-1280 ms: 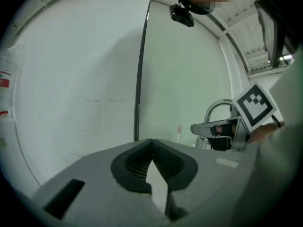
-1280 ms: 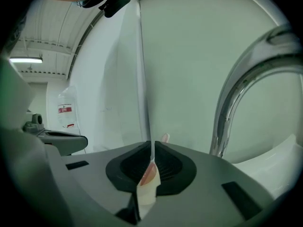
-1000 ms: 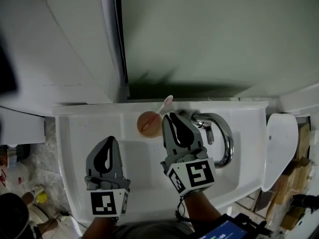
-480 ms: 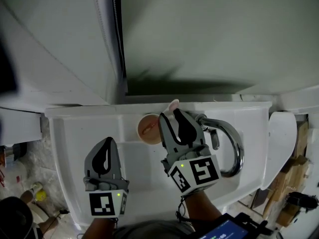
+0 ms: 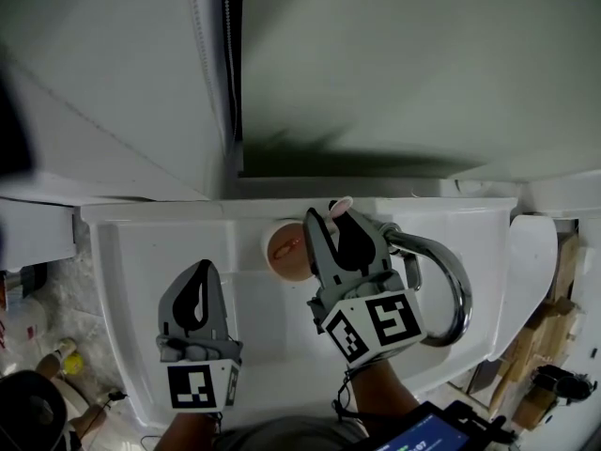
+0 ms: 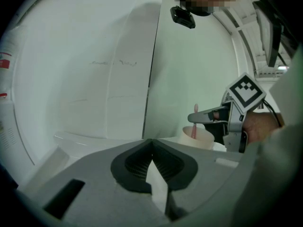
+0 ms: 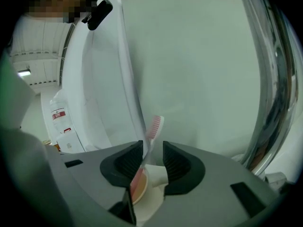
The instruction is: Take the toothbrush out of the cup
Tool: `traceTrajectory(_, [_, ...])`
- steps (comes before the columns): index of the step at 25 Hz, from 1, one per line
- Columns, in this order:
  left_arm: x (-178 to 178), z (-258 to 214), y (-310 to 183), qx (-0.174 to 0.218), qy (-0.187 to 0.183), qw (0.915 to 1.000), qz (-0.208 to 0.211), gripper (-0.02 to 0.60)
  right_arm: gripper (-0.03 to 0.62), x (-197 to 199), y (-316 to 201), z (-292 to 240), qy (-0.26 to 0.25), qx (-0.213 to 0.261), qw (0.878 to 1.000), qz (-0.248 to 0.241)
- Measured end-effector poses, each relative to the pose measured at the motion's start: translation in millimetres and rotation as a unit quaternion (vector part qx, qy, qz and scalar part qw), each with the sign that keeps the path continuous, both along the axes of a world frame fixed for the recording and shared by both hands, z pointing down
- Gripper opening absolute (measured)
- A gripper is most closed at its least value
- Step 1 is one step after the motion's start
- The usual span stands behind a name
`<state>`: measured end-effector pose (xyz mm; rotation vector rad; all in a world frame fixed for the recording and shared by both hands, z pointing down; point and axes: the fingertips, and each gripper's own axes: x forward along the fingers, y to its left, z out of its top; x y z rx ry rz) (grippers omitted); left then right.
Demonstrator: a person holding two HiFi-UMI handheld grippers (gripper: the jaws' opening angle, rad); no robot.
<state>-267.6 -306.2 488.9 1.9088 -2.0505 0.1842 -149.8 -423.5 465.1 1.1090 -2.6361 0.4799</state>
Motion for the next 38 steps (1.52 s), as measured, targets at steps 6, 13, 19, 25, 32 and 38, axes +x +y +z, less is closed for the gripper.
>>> traceTrajectory(6, [-2, 2, 2, -0.002, 0.002, 1.0, -0.003, 0.011, 0.091, -5, 3, -1, 0.002, 0.005, 1.0, -0.009])
traceTrajectory(13, [2, -3, 2, 0.002, 0.0, 1.0, -0.002, 0.011, 0.07, 0, 3, -6, 0.001, 0.01, 1.0, -0.009])
traceTrajectory(19, [7, -11, -4, 0.009, -0.003, 1.0, 0.001, 0.011, 0.043, 2, 2, -16, 0.001, 0.024, 1.0, -0.011])
traceTrajectory(25, [10, -23, -1, 0.021, -0.007, 0.9998, 0.005, 0.011, 0.035, -1, 11, -31, 0.001, 0.045, 0.999, -0.017])
traceTrajectory(32, [23, -48, 5, 0.043, -0.015, 0.9988, 0.017, 0.011, 0.035, 3, 24, -61, -0.019, 0.069, 0.997, -0.019])
traceTrajectory(38, [39, -71, 18, 0.064, -0.022, 0.9974, 0.026, 0.011, 0.035, 13, 41, -90, -0.038, 0.091, 0.995, -0.017])
